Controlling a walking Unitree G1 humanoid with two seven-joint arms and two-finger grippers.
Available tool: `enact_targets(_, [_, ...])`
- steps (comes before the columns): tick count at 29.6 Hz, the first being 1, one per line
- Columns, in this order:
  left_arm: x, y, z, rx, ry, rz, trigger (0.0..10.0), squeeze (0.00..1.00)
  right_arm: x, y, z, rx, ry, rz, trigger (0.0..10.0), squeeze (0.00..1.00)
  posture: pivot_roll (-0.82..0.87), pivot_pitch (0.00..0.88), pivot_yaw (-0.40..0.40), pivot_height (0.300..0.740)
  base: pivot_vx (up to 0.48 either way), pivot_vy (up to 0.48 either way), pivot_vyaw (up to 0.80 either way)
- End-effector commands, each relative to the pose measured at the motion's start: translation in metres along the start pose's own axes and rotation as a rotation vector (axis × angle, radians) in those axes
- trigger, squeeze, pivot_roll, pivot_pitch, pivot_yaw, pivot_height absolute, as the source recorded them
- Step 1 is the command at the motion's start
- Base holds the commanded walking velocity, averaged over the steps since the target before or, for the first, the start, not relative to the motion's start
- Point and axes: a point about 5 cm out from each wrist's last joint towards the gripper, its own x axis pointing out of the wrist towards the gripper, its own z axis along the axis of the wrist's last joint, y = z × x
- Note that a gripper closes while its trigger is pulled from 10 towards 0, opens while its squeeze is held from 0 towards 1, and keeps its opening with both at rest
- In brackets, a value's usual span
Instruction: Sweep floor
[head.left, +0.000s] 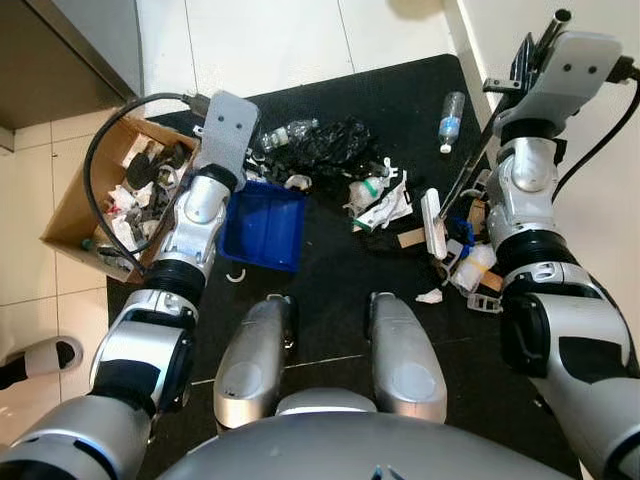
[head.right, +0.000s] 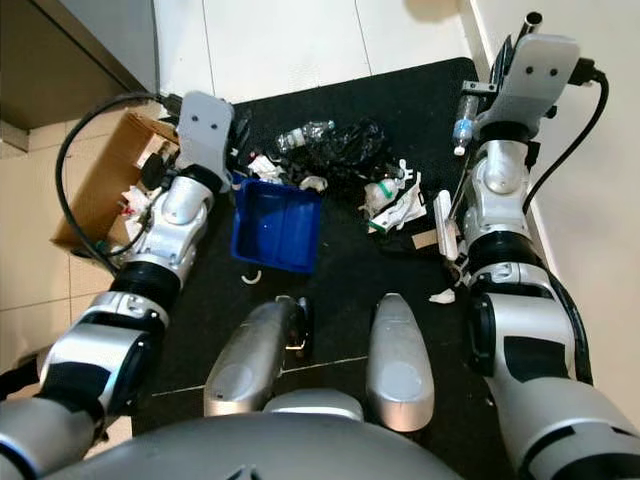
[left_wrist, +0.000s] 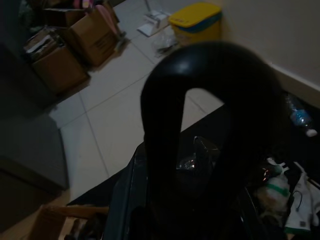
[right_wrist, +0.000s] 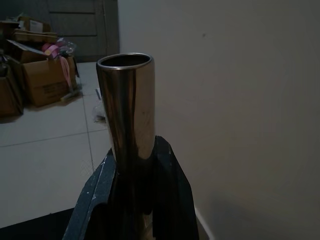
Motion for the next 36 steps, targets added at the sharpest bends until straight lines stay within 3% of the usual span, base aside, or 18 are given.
enact_targets(1, [-0.006,-0.005,-0.015,0.027,0.068,0.002,10.0,0.00,0.001,0.002,0.002,0.010,-0.013,0.008,10.0,0.00,0.03,0.189,0.089,0.740,0.000,0.000,0.00])
enact_targets(7, [0.007,-0.011,-0.004,-0.037,0.057,0.024,10.0,0.00,0.002,0.006,0.003,0.016,-0.015,0.023,10.0,0.00,0.03,0.190,0.088,0.740,0.000,0.000,0.00])
enact_targets(10, [0.021,-0.018,0.012,-0.137,0.030,0.040,10.0,0.00,0.003,0.008,0.004,0.019,-0.018,0.030,10.0,0.00,0.01,0.195,0.090,0.740,0.000,0.000,0.00])
enact_targets(16, [0.031,-0.027,0.025,-0.197,0.019,0.026,10.0,0.00,0.004,0.008,0.002,0.033,-0.007,0.031,10.0,0.00,0.00,0.209,0.093,0.740,0.000,0.000,0.00])
enact_targets(25, [0.034,-0.039,0.030,-0.204,0.001,-0.040,10.0,0.00,0.002,0.008,0.000,0.042,0.000,0.033,10.0,0.00,-0.02,0.229,0.097,0.740,0.000,0.000,0.00])
enact_targets(30, [0.039,-0.061,0.053,-0.247,-0.100,-0.129,10.0,0.00,0.003,0.001,0.002,0.039,-0.013,0.025,10.0,0.00,-0.03,0.252,0.098,0.740,0.000,0.000,0.00])
enact_targets(36, [0.038,-0.081,0.067,-0.215,-0.169,-0.219,10.0,0.00,0.008,-0.013,0.008,0.011,-0.036,-0.009,10.0,0.00,-0.04,0.261,0.114,0.740,0.000,0.000,0.00])
